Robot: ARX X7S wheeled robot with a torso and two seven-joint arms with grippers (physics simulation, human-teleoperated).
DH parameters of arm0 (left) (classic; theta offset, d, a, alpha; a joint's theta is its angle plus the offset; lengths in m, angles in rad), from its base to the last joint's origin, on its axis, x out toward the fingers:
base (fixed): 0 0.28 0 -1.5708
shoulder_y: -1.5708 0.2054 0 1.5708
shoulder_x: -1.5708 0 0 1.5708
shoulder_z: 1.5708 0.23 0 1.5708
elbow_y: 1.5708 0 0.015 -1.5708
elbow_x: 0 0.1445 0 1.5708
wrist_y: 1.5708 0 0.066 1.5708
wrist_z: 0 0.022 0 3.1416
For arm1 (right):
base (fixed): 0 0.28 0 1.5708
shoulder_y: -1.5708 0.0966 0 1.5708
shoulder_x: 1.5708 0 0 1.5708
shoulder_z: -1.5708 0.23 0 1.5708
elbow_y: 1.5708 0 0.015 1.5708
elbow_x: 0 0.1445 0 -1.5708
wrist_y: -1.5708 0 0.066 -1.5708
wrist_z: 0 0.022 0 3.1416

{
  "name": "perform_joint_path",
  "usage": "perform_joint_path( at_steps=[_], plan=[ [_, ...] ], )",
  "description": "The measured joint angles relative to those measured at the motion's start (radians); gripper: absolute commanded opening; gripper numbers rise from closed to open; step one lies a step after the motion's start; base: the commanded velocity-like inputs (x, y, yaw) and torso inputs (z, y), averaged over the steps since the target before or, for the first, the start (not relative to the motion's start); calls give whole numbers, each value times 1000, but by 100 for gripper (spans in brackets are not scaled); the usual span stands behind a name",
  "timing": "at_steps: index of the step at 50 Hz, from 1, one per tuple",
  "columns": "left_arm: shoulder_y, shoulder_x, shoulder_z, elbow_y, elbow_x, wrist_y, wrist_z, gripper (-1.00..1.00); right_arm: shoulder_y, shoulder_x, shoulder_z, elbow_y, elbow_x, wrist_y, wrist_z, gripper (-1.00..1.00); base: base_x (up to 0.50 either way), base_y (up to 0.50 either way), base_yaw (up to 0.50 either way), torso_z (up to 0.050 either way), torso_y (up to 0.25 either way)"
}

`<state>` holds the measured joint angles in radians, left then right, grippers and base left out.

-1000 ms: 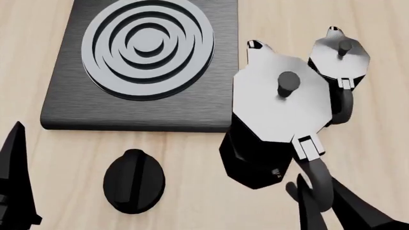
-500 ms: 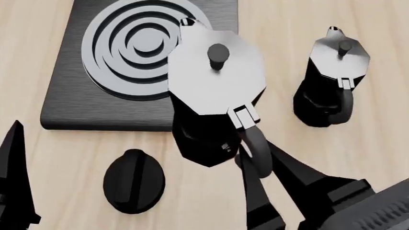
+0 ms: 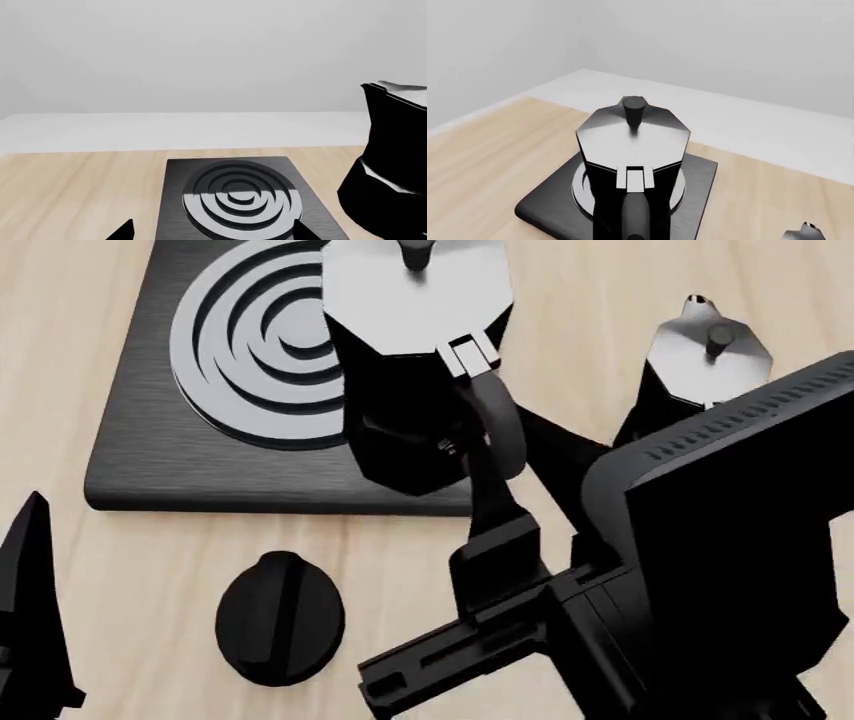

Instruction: Put the right moka pot on the stove.

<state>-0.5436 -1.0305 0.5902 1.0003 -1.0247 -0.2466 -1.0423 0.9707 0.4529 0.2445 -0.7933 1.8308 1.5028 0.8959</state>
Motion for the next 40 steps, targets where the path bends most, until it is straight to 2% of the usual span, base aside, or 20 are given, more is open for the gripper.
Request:
perform_joint_path(
  at_steps=[21, 40],
  plan=[
    [-8, -3, 8, 1, -1, -1, -8, 100, 35, -49, -120, 58, -350, -30, -229, -100, 0, 0, 0, 0, 1],
    [-6, -7, 13, -1, 2, 10, -5, 100, 80, -71, -267, 151, -573, -121, -364, -100, 0, 0, 0, 1, 1]
  ],
)
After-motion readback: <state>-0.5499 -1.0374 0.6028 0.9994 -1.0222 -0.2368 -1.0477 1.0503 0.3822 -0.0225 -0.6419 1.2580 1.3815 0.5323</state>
